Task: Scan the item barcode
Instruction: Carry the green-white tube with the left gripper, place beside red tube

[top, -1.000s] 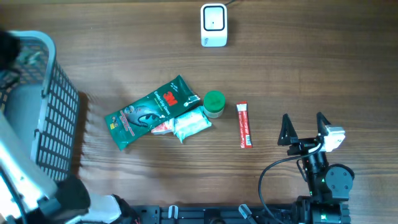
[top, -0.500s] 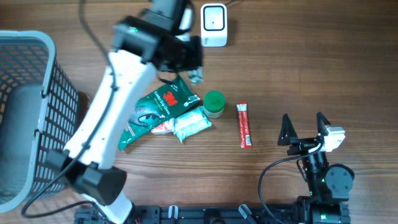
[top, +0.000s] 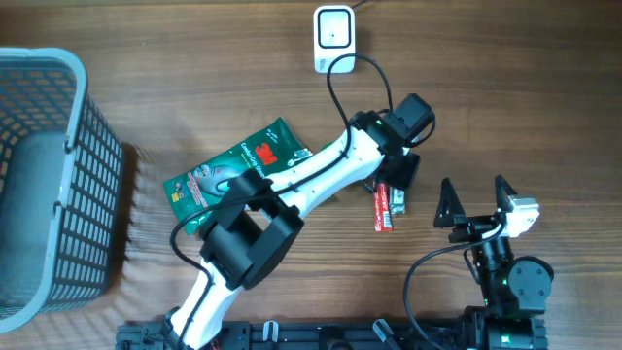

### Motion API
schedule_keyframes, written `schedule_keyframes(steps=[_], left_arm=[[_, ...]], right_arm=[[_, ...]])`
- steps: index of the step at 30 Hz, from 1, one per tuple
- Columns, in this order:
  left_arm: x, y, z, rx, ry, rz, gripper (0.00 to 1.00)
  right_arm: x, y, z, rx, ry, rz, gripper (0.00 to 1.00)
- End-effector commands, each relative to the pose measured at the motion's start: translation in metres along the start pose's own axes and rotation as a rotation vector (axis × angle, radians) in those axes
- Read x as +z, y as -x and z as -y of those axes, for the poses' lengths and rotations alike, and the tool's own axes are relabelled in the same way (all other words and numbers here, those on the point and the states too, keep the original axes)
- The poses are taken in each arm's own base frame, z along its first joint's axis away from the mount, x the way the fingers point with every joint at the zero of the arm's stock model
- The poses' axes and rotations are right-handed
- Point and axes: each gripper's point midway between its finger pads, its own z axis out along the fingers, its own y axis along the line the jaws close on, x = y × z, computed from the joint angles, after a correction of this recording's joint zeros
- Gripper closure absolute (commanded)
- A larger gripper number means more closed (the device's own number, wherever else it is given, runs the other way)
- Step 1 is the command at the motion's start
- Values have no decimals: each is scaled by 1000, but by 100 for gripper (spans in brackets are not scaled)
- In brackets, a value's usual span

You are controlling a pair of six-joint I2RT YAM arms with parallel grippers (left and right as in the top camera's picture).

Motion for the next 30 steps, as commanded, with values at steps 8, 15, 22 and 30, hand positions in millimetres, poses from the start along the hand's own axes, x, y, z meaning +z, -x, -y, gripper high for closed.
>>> schedule_keyframes(steps=[8,15,22,30], left_arm=[[-262,118,-61,-13,259,704,5],[-503,97,-117,62,692,1197,0],[-518,62,-163,10,876,1088,0],[-539,11,-163,-36,830,1205,0]], right_arm=[[0,2,0,-13,-1,9,0],[0,2,0,-13,-1,9,1],[0,2,0,-13,-1,9,0],[0,2,0,-13,-1,9,0]])
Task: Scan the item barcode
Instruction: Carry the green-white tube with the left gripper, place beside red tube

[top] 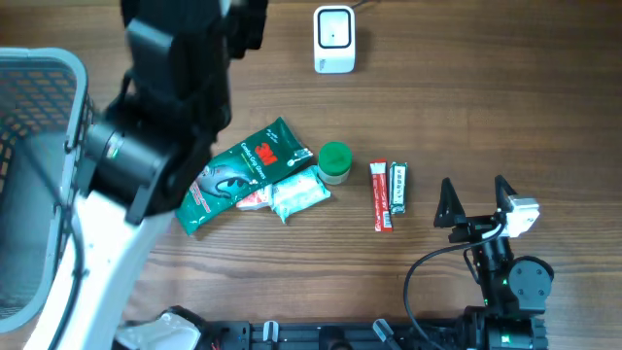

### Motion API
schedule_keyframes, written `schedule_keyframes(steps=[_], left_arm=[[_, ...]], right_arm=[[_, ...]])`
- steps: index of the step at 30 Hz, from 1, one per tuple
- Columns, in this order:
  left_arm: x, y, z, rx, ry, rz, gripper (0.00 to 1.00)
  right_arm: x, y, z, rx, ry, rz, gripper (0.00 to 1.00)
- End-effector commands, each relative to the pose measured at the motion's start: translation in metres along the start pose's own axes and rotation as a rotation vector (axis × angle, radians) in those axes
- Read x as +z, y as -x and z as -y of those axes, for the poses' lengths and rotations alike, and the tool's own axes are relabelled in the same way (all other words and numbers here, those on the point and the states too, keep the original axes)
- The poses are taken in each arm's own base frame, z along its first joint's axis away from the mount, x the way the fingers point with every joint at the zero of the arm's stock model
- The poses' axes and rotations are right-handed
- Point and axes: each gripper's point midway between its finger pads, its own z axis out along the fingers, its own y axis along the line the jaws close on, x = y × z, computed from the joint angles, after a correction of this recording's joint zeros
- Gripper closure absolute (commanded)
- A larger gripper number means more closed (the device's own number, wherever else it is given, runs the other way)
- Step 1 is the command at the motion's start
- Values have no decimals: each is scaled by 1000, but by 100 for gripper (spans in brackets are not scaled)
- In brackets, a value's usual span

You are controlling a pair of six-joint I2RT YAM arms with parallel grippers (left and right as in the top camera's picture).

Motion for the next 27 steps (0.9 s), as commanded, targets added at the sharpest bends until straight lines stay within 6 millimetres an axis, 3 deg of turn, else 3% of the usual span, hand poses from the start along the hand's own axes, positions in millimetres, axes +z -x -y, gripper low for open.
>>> schedule_keyframes(steps=[1,6,11,12,15,19,22,27], left_arm=[[-42,1,-28,-62,-16,87,0],[-88,-10,-46,-107,-113,185,0],[-137,-17,-87,-131,-147,283,0],[-163,-20,-91,-120,-192,327,0],[-199,-26,-95,-104,-206,393,0],[-264,-32,-91,-76,-242,507,0],[-329,-41,-92,-60,-231,642,0],[-431,-78,-54,44,-447,853,0]], right_arm=[[0,2,0,-13,-1,9,0],[0,2,0,-13,-1,9,0],[0,2,0,-13,-1,9,0],[0,2,0,-13,-1,9,0],[0,2,0,-13,-1,9,0],[0,2,0,-13,-1,9,0],[0,2,0,-13,-1,9,0],[0,2,0,-13,-1,9,0]])
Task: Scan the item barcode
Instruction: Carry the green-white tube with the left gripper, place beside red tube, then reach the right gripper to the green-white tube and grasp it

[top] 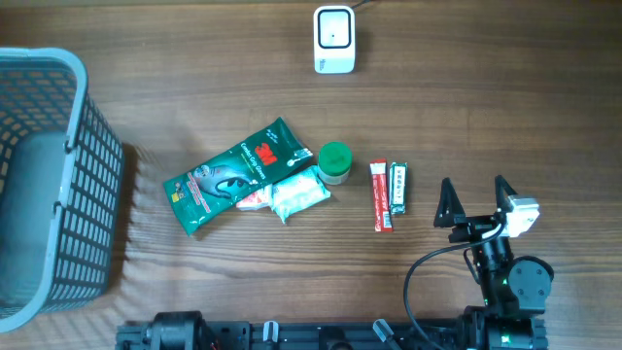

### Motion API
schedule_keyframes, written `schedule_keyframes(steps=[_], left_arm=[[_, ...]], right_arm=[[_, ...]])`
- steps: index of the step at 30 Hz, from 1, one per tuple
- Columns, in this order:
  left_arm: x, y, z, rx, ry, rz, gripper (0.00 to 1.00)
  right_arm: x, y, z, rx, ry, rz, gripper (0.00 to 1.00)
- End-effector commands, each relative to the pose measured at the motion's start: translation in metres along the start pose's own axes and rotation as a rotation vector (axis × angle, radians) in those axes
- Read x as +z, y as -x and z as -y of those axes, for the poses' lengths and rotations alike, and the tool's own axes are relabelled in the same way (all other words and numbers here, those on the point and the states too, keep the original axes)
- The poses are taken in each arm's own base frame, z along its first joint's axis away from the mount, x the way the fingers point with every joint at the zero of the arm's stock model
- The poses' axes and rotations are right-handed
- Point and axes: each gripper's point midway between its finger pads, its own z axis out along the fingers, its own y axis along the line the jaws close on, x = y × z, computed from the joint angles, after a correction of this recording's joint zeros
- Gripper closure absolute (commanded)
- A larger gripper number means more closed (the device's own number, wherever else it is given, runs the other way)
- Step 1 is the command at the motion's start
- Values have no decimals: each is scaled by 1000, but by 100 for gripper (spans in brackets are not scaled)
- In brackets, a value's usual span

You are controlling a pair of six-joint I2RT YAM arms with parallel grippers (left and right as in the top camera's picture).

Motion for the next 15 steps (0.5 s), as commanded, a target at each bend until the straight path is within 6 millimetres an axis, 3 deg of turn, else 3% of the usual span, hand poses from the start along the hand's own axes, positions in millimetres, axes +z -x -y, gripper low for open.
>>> schedule_keyframes(steps=[1,5,12,15], left_arm=[[-41,12,41,6,-209,99,0],[-53,16,41,6,-225,131,0],[-49,16,37,26,-160,119,0],[-46,25,12,51,20,137,0]], right_arm=[[0,2,0,-13,-1,9,0],[0,2,0,-13,-1,9,0],[0,2,0,-13,-1,9,0],[0,2,0,-13,-1,9,0]])
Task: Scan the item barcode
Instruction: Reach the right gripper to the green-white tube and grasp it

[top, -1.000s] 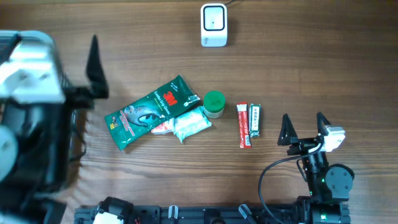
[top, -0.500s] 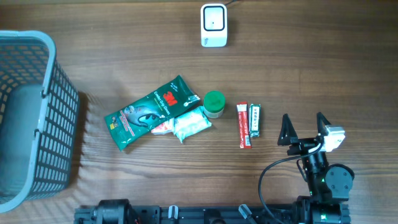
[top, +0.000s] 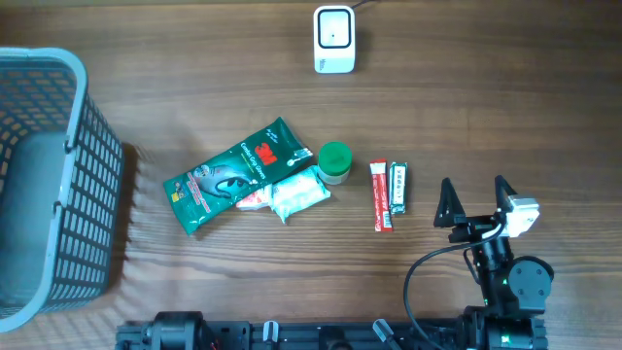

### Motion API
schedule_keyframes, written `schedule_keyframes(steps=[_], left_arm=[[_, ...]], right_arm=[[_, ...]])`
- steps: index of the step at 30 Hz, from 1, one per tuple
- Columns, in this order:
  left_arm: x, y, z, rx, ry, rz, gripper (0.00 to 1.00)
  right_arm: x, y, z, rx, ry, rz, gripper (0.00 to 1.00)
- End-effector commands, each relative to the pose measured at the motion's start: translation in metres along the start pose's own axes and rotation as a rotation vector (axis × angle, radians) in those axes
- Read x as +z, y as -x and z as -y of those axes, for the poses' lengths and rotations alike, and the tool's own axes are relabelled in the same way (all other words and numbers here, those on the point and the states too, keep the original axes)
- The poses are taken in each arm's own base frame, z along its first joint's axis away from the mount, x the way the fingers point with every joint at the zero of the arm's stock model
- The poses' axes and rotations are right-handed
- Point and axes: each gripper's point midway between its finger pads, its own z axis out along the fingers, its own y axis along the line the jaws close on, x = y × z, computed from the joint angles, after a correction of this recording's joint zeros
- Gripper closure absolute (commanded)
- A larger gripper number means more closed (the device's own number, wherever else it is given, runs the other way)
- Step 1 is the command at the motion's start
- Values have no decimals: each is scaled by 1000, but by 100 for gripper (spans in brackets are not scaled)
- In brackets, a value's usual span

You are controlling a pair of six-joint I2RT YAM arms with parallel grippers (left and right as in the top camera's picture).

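The white barcode scanner (top: 333, 39) stands at the far edge of the table with its cable running off the top. The items lie in a row at mid-table. They are a green 3M packet (top: 236, 176), a clear packet (top: 297, 194), a green-lidded jar (top: 334, 161), a red stick pack (top: 380, 195) and a dark stick pack (top: 397, 188). My right gripper (top: 474, 200) is open and empty, just right of the stick packs and not touching them. The left arm and its gripper are out of view.
A grey mesh basket (top: 68, 175) fills the left side of the table. The right arm's base (top: 513, 282) and cable sit at the near right edge.
At first my left arm stretched across the items, its gripper over the jar and stick packs. A second later it was raised high at the left, above the basket. Then it was gone from view. The items lie where they were, and the right arm has not moved.
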Motion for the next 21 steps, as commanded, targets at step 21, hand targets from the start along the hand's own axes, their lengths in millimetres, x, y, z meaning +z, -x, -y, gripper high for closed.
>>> schedule_keyframes(steps=[21], left_arm=[[65,-213,-68,-65,320,-342,0]], right_arm=[[-4,21,-34,488,195,6,0]])
